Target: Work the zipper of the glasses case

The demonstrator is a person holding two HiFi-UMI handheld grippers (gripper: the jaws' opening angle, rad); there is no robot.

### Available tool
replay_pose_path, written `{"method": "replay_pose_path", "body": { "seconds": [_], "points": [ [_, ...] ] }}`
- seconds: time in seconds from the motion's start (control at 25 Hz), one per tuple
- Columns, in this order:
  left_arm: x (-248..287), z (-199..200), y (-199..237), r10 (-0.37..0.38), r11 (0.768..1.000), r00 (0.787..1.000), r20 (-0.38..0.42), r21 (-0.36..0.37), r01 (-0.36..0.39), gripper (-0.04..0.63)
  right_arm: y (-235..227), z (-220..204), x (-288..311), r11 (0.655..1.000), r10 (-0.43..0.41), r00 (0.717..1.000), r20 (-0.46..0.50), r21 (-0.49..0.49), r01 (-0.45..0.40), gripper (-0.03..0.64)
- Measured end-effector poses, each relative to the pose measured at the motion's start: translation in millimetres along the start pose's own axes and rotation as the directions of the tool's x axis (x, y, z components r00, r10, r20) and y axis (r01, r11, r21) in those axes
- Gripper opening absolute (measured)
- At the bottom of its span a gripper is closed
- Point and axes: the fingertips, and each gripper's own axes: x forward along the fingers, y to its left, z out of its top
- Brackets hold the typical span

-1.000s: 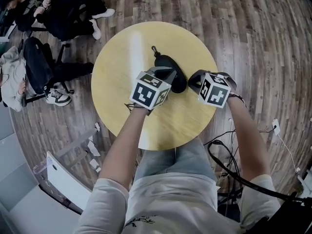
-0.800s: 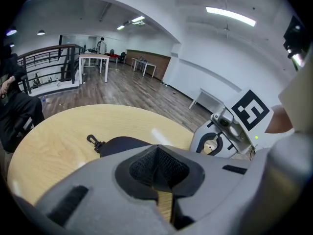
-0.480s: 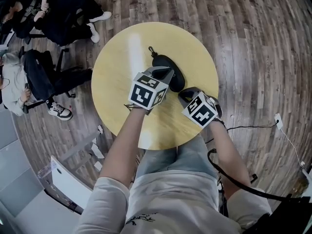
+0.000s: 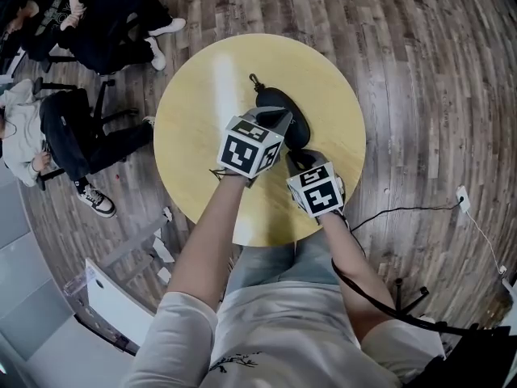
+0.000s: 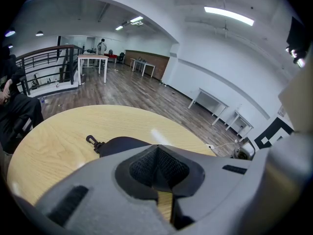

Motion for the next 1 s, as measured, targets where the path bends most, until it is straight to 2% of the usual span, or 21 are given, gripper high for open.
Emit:
{"method": "replay_pose_path", "body": {
  "seconds": [0.24,0.36,0.48,0.56,0.68,0.84,0.92,1.0],
  "points": [
    [0,0,1,-0.001,1.000,1.000,-0.007,0.023,0.001,0.006,0,-1,-9,0.998,-0.046,0.999,0.020,-0.030,0.047,0.003],
    [-2,1,3,-0.012,1.000,1.000,0.010,-0.011,0.012,0.006,-7,-8,-30,0.995,-0.085,0.996,0.035,-0.057,0.087,0.003],
    [-23,3,-2,-0.026,0.998,0.997,0.079,-0.048,0.030,0.006,-7,-3,-70,0.988,-0.097,0.989,0.114,-0.109,0.109,0.002],
    [-56,16,-9,0.009,0.999,0.986,0.165,-0.042,-0.002,0.006,-8,14,-102,0.982,-0.096,0.978,0.183,-0.140,0.123,0.003],
    [-121,28,-30,0.107,0.994,0.949,0.298,-0.045,-0.098,0.006,2,44,-139,0.982,-0.046,0.966,0.256,-0.165,0.091,0.002],
    [-197,18,-71,0.200,0.979,0.885,0.420,-0.129,-0.160,0.006,36,68,-173,0.980,0.025,0.945,0.327,-0.195,0.041,0.002],
    [-230,9,-81,0.279,0.957,0.846,0.455,-0.201,-0.207,0.006,57,79,-185,0.981,0.065,0.927,0.369,-0.193,0.008,0.002],
    [-256,-7,-83,0.361,0.924,0.811,0.460,-0.292,-0.247,0.006,80,87,-188,0.982,0.105,0.915,0.389,-0.187,-0.033,0.002]
  ]
}}
